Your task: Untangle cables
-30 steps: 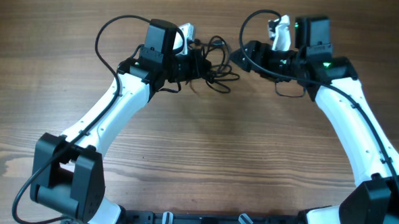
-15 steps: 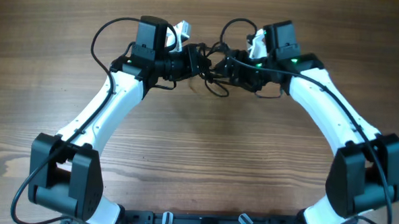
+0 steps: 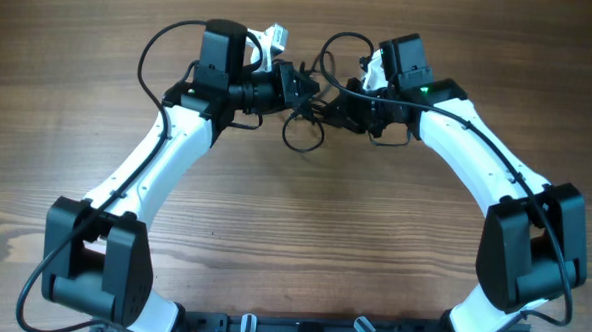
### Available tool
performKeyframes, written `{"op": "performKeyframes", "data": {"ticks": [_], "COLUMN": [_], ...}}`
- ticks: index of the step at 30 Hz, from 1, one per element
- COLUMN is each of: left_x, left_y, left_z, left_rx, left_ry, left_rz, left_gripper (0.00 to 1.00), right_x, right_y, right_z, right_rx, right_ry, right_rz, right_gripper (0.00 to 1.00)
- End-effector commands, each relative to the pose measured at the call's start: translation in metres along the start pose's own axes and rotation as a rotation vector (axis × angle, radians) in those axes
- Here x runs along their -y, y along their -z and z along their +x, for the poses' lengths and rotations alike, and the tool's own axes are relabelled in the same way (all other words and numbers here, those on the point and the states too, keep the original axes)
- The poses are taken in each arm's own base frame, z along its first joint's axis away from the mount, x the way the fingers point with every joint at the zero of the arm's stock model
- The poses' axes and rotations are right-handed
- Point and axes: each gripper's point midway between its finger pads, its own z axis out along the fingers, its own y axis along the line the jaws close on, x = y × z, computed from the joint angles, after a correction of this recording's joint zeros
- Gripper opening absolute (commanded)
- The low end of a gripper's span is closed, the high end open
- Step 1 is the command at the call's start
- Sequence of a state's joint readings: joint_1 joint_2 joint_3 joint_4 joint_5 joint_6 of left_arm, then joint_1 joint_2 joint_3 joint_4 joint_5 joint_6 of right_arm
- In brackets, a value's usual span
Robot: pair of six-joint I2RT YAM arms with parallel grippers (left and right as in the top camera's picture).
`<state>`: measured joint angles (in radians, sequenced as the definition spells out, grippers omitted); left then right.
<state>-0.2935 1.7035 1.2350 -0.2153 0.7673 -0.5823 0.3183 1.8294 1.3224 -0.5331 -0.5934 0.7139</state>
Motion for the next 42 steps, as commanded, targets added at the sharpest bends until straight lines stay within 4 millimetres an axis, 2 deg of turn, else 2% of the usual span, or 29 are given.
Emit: {"op": "performKeyframes", "data": {"ticks": [1, 2, 7, 13, 16, 19, 21, 22, 24, 27, 30, 31, 33, 36, 42], "left_x": [0.041, 0.045, 0.066, 0.093, 0.095, 0.09, 0.077, 0.063, 0.032, -0.027, -0.071, -0.079, -0.089, -0.09, -0.093], "left_y": [0.038, 0.047, 0.118, 0.198, 0.218, 0.22, 0.217, 0.214, 0.212, 0.212, 0.227, 0.233, 0.24, 0.239, 0.238], "left_z": [-0.021, -0.026, -0.058, -0.075, -0.076, -0.076, -0.076, -0.076, -0.076, -0.065, -0.055, -0.052, -0.048, -0.045, -0.043], "left_rx": [0.065, 0.09, 0.272, 0.471, 0.518, 0.52, 0.516, 0.518, 0.528, 0.508, 0.494, 0.497, 0.498, 0.438, 0.386], "left_ry": [-0.079, -0.092, -0.089, -0.161, -0.17, -0.151, -0.132, -0.118, -0.061, 0.013, 0.006, 0.02, 0.035, -0.073, -0.159], "left_rz": [0.109, 0.113, 0.127, 0.133, 0.119, 0.105, 0.06, 0.007, -0.121, -0.374, -0.632, -0.686, -0.753, -0.786, -0.811], "left_gripper": [0.04, 0.04, 0.04, 0.04, 0.04, 0.04, 0.04, 0.04, 0.04, 0.04, 0.04, 0.04, 0.04, 0.04, 0.04], "right_x": [0.027, 0.031, 0.039, 0.053, 0.061, 0.075, 0.089, 0.098, 0.111, 0.129, 0.149, 0.154, 0.164, 0.174, 0.174], "right_y": [-0.006, -0.005, -0.003, 0.0, 0.004, 0.016, 0.026, 0.033, 0.045, 0.062, 0.078, 0.082, 0.091, 0.101, 0.11], "right_z": [-0.01, -0.01, -0.01, -0.009, -0.012, -0.02, -0.025, -0.029, -0.034, -0.039, -0.044, -0.045, -0.049, -0.051, -0.054], "right_rx": [0.052, 0.055, 0.06, 0.066, 0.068, 0.07, 0.067, 0.065, 0.068, 0.067, 0.081, 0.088, 0.095, 0.103, 0.098], "right_ry": [-0.018, -0.025, -0.038, -0.045, -0.047, -0.023, 0.001, -0.001, -0.015, -0.006, -0.069, -0.087, -0.103, -0.118, -0.068], "right_rz": [0.13, 0.149, 0.184, 0.246, 0.263, 0.281, 0.299, 0.311, 0.323, 0.343, 0.362, 0.365, 0.364, 0.363, 0.311], "right_gripper": [0.04, 0.04, 0.05, 0.04, 0.04, 0.04, 0.04, 0.04, 0.04, 0.04, 0.04, 0.04, 0.04, 0.04, 0.04]}}
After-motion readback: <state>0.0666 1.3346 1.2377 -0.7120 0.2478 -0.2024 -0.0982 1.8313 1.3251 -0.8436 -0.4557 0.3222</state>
